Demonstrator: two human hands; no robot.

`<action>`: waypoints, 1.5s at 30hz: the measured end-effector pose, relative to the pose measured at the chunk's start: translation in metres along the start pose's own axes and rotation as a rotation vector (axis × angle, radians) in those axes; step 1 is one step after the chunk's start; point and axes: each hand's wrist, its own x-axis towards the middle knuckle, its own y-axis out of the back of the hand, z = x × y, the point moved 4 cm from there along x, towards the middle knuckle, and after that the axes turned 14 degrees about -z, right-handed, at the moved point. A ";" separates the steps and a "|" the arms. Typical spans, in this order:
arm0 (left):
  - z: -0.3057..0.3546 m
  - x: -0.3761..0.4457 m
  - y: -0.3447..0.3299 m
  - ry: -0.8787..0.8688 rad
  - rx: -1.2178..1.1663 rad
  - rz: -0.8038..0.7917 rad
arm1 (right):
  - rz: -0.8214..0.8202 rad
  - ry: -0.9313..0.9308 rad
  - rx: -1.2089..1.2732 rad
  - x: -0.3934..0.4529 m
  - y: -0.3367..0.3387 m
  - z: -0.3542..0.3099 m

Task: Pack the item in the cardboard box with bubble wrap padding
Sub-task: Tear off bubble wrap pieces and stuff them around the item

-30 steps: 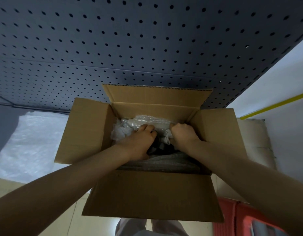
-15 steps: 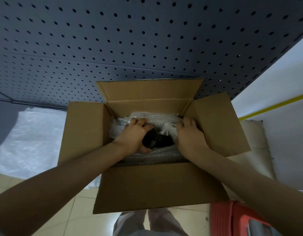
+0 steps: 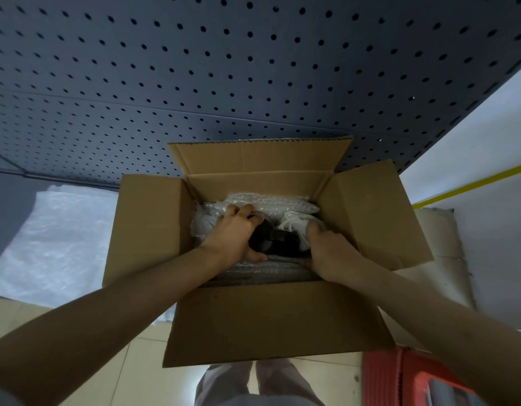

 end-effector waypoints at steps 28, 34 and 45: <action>0.011 -0.012 0.010 0.005 -0.055 0.048 | -0.004 0.203 0.187 -0.017 0.023 -0.015; 0.003 -0.037 0.033 0.064 -0.090 0.182 | -0.055 0.334 0.307 -0.017 0.025 -0.012; -0.053 -0.113 0.064 0.055 -0.124 0.287 | 0.085 0.325 0.145 -0.027 0.057 -0.087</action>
